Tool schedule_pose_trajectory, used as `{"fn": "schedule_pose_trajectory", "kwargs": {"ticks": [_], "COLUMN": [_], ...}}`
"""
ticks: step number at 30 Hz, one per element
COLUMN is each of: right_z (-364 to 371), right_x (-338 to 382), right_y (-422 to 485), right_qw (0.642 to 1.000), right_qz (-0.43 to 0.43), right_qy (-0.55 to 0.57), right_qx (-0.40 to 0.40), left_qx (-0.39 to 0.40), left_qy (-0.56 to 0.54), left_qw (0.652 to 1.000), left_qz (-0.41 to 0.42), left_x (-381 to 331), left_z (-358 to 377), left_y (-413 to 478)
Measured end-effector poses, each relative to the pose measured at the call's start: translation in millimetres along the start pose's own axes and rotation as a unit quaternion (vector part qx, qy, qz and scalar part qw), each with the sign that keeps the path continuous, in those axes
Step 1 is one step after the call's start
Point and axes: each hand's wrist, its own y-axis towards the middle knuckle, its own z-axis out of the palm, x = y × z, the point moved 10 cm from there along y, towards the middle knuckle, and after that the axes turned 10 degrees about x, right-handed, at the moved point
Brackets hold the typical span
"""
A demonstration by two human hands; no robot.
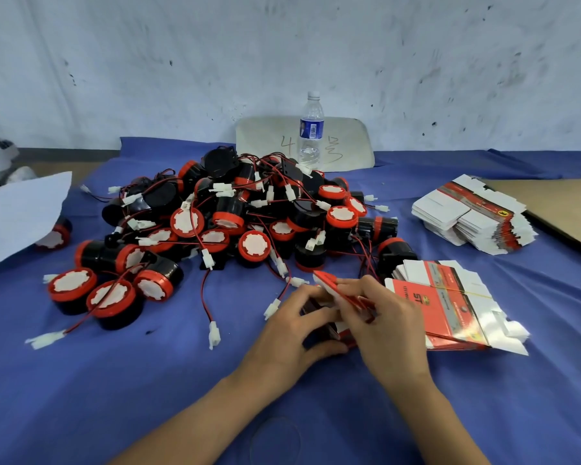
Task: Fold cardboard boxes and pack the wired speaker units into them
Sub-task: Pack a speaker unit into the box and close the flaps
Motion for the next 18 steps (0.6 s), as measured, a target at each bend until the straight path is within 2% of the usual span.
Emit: {"fn": "schedule_pose_trajectory", "kwargs": {"ticks": [5, 8, 10, 18], "right_z": [10.5, 14.9, 15.7, 21.0], "right_x": [-7.5, -8.7, -9.6, -3.5], "right_y": [0.2, -0.1, 0.1, 1.8], "right_qw": [0.999, 0.998, 0.998, 0.995], "right_qz": [0.017, 0.021, 0.024, 0.003], "right_qy": [0.000, 0.011, 0.010, 0.006], "right_qx": [0.032, 0.053, 0.058, 0.095], "left_qx": [-0.122, -0.113, -0.091, -0.094], "left_qy": [-0.087, -0.172, -0.218, -0.149], "left_qw": [0.986, 0.967, 0.957, 0.974], "left_qz": [-0.073, -0.148, -0.169, -0.145], "left_x": [18.1, 39.4, 45.0, 40.4], "left_z": [-18.3, -13.1, -7.0, -13.2], "left_y": [-9.2, -11.0, -10.2, -9.3]}}
